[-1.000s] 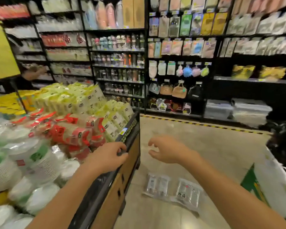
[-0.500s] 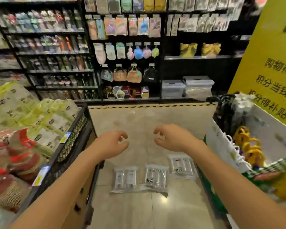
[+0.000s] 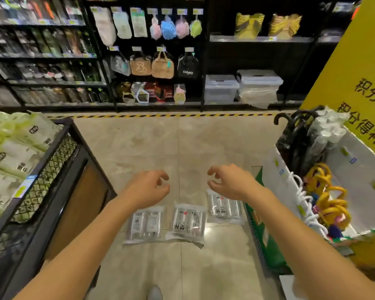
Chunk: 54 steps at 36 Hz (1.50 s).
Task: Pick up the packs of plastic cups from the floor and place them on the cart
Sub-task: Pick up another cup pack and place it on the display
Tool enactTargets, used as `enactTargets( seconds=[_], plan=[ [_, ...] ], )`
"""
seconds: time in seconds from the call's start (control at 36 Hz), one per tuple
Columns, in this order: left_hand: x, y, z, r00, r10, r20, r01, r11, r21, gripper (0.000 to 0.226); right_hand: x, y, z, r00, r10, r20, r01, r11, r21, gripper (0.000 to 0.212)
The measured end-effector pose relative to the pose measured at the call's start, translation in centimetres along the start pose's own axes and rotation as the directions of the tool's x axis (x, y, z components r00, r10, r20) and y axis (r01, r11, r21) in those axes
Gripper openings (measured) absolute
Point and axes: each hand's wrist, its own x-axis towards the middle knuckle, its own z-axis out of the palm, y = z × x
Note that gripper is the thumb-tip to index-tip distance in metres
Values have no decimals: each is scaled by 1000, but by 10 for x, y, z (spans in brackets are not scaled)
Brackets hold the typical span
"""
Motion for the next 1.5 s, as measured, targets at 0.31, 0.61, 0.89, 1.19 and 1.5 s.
enactTargets(
  seconds=[0.31, 0.61, 0.89, 1.19, 1.5],
  plan=[
    [160, -81, 74, 997, -12, 74, 18, 996, -89, 44, 137, 45, 95, 990, 132, 47, -136, 986, 99, 44],
    [310, -198, 280, 963, -83, 256, 141, 966, -217, 59, 266, 129, 331, 933, 288, 217, -343, 893, 292, 54],
    [419, -325, 537, 962, -122, 246, 189, 945, -269, 78, 361, 223, 615, 897, 337, 287, -434, 796, 422, 62],
    [478, -437, 731, 942, -213, 258, 260, 952, -163, 71, 413, 275, 818, 878, 406, 256, -476, 671, 568, 73],
    [465, -408, 683, 976, -111, 187, 180, 893, -412, 69, 405, 269, 777, 903, 401, 154, -409, 693, 593, 69]
  ],
)
